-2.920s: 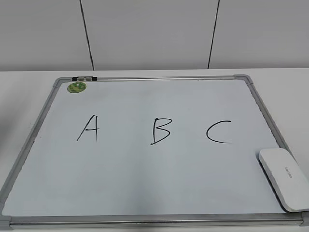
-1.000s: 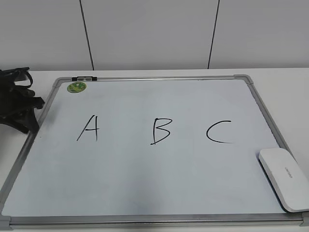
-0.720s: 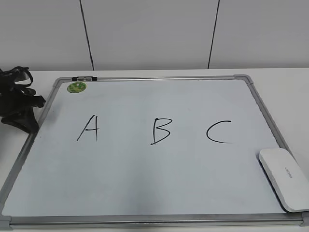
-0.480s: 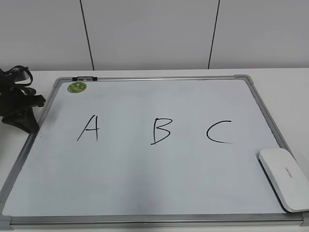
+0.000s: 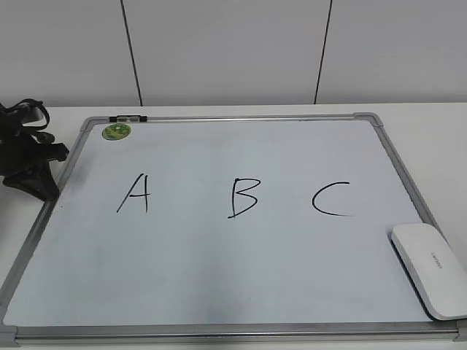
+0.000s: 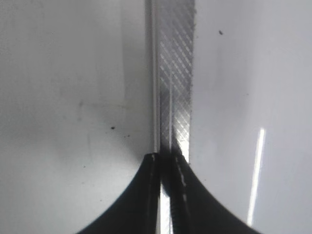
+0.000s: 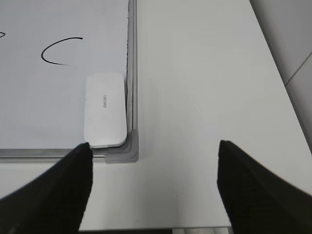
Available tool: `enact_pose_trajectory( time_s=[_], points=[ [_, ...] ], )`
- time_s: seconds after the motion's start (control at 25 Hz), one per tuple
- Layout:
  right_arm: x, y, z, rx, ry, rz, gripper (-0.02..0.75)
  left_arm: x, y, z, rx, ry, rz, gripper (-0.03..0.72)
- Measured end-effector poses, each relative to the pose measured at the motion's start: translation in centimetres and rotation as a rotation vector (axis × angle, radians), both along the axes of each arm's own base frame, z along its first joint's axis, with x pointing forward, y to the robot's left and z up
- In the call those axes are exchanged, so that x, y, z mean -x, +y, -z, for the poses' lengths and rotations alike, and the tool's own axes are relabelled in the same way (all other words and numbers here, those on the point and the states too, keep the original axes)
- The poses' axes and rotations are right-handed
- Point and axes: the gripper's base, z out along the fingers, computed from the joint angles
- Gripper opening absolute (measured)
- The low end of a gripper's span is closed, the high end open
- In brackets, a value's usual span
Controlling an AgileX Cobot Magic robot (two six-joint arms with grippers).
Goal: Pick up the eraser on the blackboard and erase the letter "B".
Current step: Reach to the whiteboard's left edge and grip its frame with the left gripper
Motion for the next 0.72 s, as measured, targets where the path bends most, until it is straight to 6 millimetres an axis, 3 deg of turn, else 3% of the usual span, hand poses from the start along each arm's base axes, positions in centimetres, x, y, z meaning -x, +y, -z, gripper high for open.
enact_pose_trajectory(
  time_s=[0.16,0.28,0.48,0.72],
  points=[
    [-3.3,0.4,-3.0,-0.032,-0.01,-0.046,0.589,0.0,0.0,0.0,0.0,0.0,0.0,0.022],
    [-5.9,0.9,-3.8,-0.091,-0.054,-0.073,0.589,0.0,0.0,0.0,0.001,0.0,-0.001,0.022],
    [-9.7,1.1,-3.6,-0.107,0.048,-0.099,0.589,0.0,0.0,0.0,0.001,0.0,-0.001,0.022],
    [-14.3,1.2,-1.2,-0.092,0.304,-0.156,0.601,0.0,0.0,0.0,0.001,0.0,-0.001,0.022]
  ],
)
